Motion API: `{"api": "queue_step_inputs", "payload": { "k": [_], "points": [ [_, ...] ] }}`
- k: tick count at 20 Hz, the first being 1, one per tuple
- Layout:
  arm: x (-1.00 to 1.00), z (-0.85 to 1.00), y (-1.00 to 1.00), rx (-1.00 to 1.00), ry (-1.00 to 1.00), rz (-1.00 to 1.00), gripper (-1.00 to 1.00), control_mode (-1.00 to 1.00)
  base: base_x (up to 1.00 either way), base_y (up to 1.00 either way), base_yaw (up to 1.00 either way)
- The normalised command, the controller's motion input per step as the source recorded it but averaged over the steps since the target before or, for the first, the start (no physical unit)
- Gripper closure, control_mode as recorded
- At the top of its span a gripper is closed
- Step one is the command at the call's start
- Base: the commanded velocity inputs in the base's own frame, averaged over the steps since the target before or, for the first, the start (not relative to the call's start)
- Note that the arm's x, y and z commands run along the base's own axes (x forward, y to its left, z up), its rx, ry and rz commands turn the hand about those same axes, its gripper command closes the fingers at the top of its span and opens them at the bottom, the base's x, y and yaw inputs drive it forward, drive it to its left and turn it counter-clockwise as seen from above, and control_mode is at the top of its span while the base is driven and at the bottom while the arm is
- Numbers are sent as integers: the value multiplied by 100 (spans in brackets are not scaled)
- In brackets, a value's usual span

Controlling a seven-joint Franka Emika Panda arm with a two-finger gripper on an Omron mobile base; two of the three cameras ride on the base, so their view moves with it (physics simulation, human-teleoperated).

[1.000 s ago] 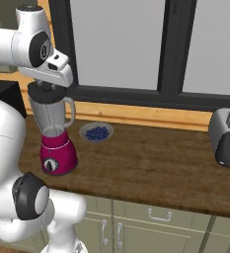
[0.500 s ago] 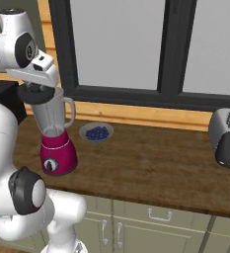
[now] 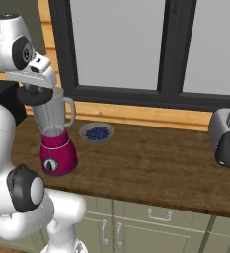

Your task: Close the lid blender by securely placing the lid on top.

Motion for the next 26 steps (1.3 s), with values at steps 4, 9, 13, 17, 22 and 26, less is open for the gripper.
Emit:
{"api": "queue_step_inputs", "payload": {
  "k": [4,9,13,17,22,26],
  "points": [
    [17,0,0,0,0,0,100,-100,0,0,0],
    [19,0,0,0,0,0,100,-100,0,0,0],
    [23,0,0,0,0,0,100,-100,0,0,0],
    [28,0,0,0,0,0,100,-100,0,0,0],
    [30,0,0,0,0,0,100,-100,0,0,0],
    [29,0,0,0,-1,0,100,-100,0,0,0]
  ]
}}
